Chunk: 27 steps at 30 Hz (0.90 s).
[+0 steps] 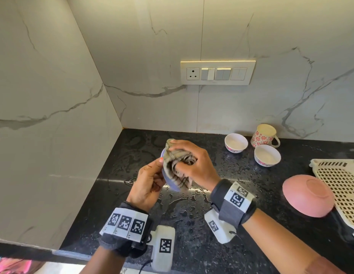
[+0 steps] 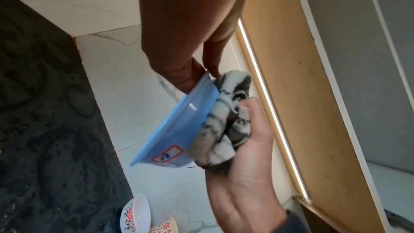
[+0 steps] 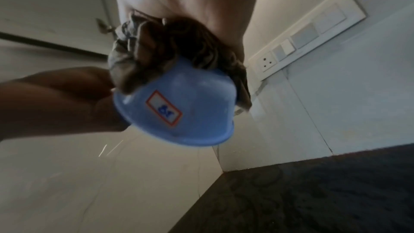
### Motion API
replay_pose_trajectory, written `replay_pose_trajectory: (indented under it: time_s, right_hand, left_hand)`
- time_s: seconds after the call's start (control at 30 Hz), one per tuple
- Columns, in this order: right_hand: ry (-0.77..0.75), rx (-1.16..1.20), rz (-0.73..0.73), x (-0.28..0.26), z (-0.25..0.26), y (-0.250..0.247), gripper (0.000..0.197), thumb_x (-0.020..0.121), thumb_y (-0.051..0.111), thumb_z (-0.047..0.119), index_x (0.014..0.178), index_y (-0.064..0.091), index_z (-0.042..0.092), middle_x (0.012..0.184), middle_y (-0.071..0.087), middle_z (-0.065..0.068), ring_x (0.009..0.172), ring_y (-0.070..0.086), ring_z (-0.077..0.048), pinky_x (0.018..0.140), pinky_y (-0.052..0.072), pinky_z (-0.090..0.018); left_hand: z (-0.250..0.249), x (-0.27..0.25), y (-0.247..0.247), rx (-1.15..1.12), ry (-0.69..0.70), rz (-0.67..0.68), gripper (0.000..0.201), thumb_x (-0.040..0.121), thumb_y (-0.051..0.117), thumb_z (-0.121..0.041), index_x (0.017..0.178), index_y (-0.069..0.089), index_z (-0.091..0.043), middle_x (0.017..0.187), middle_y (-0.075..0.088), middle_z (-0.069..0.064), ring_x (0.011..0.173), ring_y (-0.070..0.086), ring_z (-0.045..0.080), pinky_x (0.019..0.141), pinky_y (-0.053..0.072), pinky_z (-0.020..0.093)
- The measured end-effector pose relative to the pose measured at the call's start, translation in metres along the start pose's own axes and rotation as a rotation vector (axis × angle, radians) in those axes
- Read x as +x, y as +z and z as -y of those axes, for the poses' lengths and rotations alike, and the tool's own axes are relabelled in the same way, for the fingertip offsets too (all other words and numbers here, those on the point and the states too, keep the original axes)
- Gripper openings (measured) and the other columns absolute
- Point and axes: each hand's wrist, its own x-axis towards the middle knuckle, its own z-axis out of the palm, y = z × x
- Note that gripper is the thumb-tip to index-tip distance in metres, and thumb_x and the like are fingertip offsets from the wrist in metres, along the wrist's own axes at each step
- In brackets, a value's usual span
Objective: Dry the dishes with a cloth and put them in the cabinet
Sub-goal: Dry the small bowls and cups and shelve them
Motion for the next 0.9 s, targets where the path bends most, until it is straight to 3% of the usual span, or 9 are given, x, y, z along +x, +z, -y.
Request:
replay_pose_trajectory:
  time_s: [0.1,0.23,0.37,0.43,0.53,0.6,0.7,0.83,0.9]
  right_hand:
    - [0.23,0.155,-0.044,0.014,0.0,-0.013,0.038,0.065,0.058,0.027,0.098,0.068,0.011,0.094,0.069,0.0,0.086,0.063,-0.002,0.077,0.048,-0.013]
    - [0.43,0.278,-0.106,0.025,-0.004,-0.022,0.009,0.086,0.056,0.012,0.087,0.065,0.013,0.072,0.062,0.005,0.063,0.056,0.001,0.064,0.045,-0.018]
    - [0.675,0.399,-0.143,0.02,-0.009,-0.019,0.019,0.095,0.048,0.019,0.083,0.063,0.019,0.064,0.061,0.005,0.053,0.058,-0.004,0.047,0.043,-0.015]
    - [0.76,0.491,-0.179,0.016,-0.013,-0.015,0.019,0.095,0.048,0.022,0.087,0.064,0.016,0.073,0.064,-0.001,0.06,0.062,-0.008,0.049,0.046,-0.016]
    - [0.861,0.619,-0.236,0.01,-0.018,-0.009,0.024,0.095,0.049,0.025,0.091,0.067,0.009,0.089,0.067,-0.008,0.076,0.063,-0.018,0.067,0.05,-0.026]
    - [0.918,0.694,-0.255,0.005,-0.021,-0.006,0.027,0.096,0.047,0.025,0.095,0.066,0.006,0.095,0.067,-0.011,0.082,0.063,-0.023,0.072,0.05,-0.031]
    - [0.981,0.758,-0.176,-0.003,-0.027,-0.002,0.029,0.095,0.05,0.026,0.112,0.06,0.006,0.115,0.063,-0.014,0.1,0.06,-0.032,0.069,0.054,-0.042]
    - [1.012,0.88,-0.083,-0.012,-0.033,0.002,0.033,0.09,0.057,0.02,0.121,0.051,0.009,0.131,0.053,-0.022,0.108,0.054,-0.038,0.074,0.052,-0.057]
    - [1.055,0.858,-0.05,-0.013,-0.034,0.0,0.028,0.088,0.06,0.019,0.114,0.054,0.012,0.123,0.058,-0.023,0.102,0.059,-0.041,0.075,0.051,-0.061]
  left_hand:
    - [0.003,-0.002,0.0,0.02,0.088,-0.009,0.024,0.091,0.044,-0.009,0.085,0.067,-0.004,0.069,0.069,0.002,0.062,0.062,0.01,0.052,0.05,0.018]
    - [0.002,0.003,-0.002,0.016,0.169,0.0,0.02,0.088,0.046,-0.009,0.096,0.063,-0.003,0.077,0.071,0.002,0.069,0.065,0.008,0.062,0.054,0.018]
    - [0.014,0.006,-0.01,0.021,0.162,-0.07,0.021,0.077,0.07,-0.028,0.091,0.071,-0.013,0.077,0.057,0.006,0.063,0.048,0.012,0.052,0.041,0.019]
    - [0.022,0.007,-0.009,-0.026,0.162,-0.106,0.012,0.085,0.063,-0.021,0.091,0.07,-0.014,0.075,0.047,0.005,0.052,0.038,0.005,0.044,0.032,0.013]
    - [0.033,0.007,-0.004,-0.04,0.218,-0.141,0.018,0.094,0.043,-0.003,0.095,0.06,-0.009,0.064,0.048,0.002,0.038,0.034,0.0,0.036,0.029,0.008]
    - [0.04,0.007,-0.001,-0.027,0.265,-0.125,0.016,0.093,0.041,-0.001,0.098,0.056,-0.007,0.063,0.059,-0.001,0.046,0.05,0.002,0.044,0.042,0.011]
    - [0.049,0.003,0.004,0.045,0.285,-0.105,0.014,0.093,0.041,0.002,0.101,0.051,-0.005,0.081,0.071,0.002,0.075,0.067,0.012,0.066,0.056,0.023]
    - [0.06,-0.001,0.006,0.227,0.292,-0.094,0.011,0.093,0.042,0.006,0.1,0.046,-0.002,0.085,0.068,0.01,0.075,0.069,0.014,0.059,0.054,0.022]
    - [0.064,0.002,0.0,0.355,0.283,-0.084,0.013,0.093,0.042,0.009,0.095,0.045,-0.003,0.087,0.067,0.011,0.077,0.068,0.015,0.062,0.053,0.02]
